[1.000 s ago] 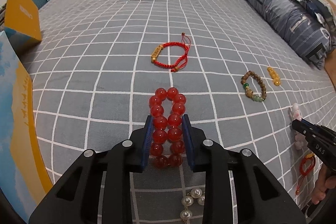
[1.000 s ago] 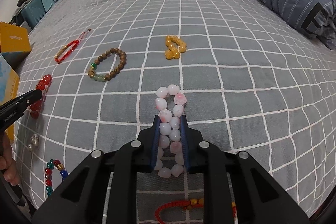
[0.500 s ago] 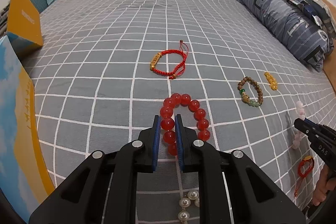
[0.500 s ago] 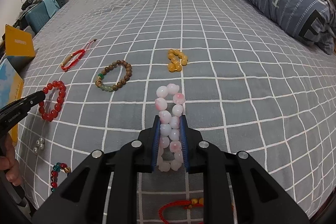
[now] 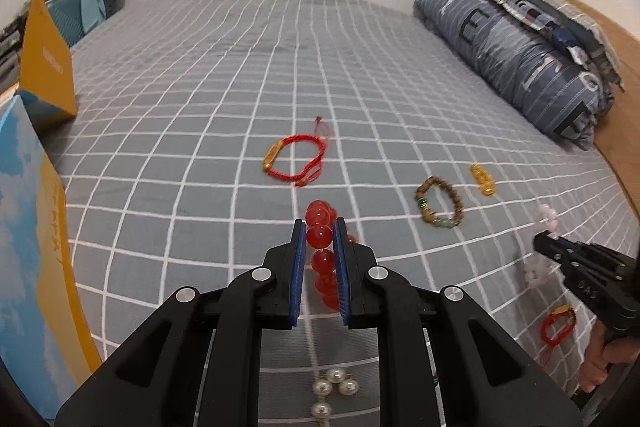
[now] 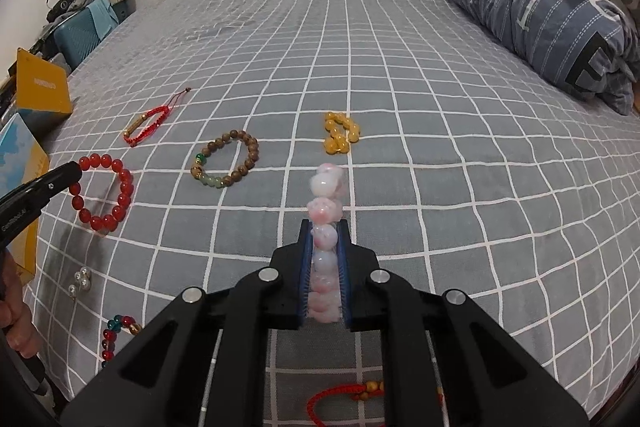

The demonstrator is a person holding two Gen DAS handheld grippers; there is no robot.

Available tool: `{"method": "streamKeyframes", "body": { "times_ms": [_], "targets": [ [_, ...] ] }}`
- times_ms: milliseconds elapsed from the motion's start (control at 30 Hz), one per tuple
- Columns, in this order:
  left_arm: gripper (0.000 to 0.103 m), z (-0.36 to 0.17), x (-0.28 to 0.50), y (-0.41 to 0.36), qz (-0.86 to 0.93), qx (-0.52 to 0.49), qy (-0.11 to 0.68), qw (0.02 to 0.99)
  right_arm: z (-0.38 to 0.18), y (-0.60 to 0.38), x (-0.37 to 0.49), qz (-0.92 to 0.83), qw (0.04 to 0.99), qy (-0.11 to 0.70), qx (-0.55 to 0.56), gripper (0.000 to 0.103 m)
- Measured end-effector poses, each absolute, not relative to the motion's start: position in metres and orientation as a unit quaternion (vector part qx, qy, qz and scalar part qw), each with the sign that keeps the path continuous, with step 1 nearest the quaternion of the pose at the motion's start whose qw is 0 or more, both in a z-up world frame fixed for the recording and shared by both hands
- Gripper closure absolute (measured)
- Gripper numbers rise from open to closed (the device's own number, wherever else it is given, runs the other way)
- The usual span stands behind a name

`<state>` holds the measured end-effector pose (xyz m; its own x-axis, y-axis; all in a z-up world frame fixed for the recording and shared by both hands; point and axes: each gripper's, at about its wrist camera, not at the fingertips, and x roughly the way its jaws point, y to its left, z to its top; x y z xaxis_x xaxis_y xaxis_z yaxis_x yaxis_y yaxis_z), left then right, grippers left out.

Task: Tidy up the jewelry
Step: 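Lift both bracelets and carry them over the open white box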

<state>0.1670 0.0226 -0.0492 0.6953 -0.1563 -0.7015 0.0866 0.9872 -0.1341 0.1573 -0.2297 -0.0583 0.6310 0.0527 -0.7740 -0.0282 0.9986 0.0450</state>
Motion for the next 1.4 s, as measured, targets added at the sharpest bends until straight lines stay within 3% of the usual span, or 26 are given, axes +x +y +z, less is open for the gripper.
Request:
{"method": "streamKeyframes", "body": {
  "times_ms": [600, 1400],
  "targets": [
    [0.089, -0.012, 0.145, 0.017, -0.053, -0.032, 0.318, 0.946, -0.033, -0.224, 0.148, 0.019, 0.925, 0.379, 0.014, 0.092],
    [0.090, 0.055, 0.132, 0.059, -0.011, -0.017, 0.320, 0.947, 0.031, -0.175, 0.147, 0.013, 0.933, 0.358, -0.019, 0.092]
  ]
}}
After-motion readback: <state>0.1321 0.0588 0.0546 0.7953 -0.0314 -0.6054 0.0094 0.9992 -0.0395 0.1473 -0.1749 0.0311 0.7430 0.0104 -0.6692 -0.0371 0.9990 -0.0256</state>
